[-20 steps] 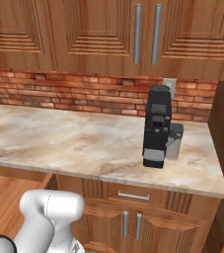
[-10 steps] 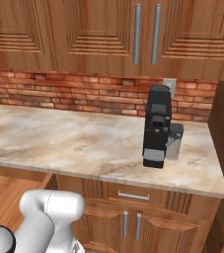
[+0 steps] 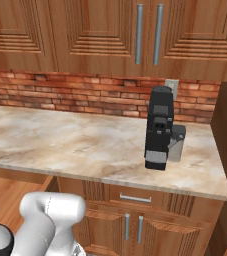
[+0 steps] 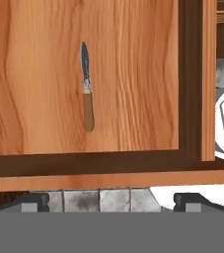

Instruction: Take the pizza cutter from the drawer on the left and place it on the dining counter for cutting.

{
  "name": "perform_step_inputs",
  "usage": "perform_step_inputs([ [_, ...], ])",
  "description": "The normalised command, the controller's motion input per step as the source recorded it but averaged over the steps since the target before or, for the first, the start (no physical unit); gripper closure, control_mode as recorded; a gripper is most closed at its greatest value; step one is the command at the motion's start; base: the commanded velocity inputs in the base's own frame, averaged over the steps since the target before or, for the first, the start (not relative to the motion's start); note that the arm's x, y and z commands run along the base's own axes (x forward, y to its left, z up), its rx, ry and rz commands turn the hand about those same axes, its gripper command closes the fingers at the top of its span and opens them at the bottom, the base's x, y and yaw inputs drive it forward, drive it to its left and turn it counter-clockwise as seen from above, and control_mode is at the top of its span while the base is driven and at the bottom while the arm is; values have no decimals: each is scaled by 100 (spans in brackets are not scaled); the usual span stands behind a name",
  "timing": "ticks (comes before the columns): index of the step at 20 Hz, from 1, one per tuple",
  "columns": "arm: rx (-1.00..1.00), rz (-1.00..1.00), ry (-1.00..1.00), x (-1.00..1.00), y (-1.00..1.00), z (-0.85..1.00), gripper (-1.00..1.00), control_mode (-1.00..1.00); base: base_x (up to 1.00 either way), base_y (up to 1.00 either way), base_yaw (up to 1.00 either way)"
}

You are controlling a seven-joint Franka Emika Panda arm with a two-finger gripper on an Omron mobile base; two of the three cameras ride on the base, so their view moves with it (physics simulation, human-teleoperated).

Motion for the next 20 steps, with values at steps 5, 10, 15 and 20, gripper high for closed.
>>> perform_step_inputs([
  [5,0,0,1,19,19,-6,-100,-100,0,0,0],
  [10,0,1,5,40,25,0,-100,-100,0,0,0],
  [15,0,1,4,37,12,-2,-100,-100,0,0,0],
  [20,0,1,0,1,2,-36,-100,-100,0,0,0],
])
